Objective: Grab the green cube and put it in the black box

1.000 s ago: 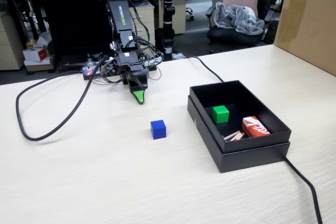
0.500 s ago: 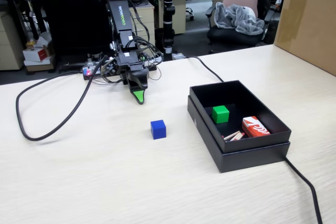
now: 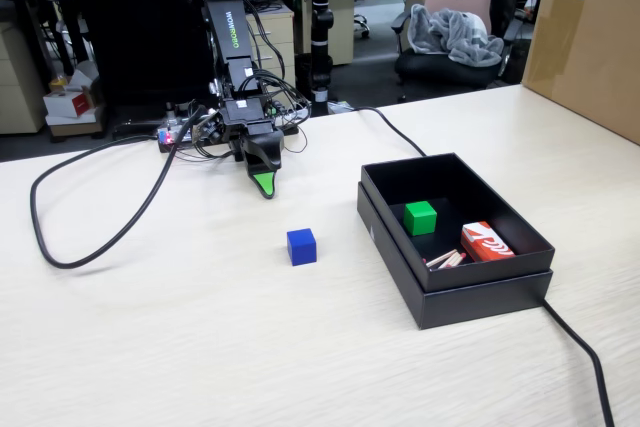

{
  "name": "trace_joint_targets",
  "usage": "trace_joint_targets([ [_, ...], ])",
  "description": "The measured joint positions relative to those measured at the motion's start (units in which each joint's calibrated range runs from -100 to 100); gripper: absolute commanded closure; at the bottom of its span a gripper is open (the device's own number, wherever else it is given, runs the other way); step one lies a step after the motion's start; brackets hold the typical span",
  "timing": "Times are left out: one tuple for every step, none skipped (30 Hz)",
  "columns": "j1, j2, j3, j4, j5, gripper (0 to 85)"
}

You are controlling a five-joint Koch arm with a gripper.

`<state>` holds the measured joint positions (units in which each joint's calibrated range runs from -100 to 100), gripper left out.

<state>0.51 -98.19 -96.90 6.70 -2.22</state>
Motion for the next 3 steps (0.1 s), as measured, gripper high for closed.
trace_joint_targets([
  [0.0,0.0,0.0,0.0,0.0,36.8],
  [0.0,0.0,0.0,0.0,0.0,36.8],
  [0.0,0.0,0.0,0.0,0.0,36.8],
])
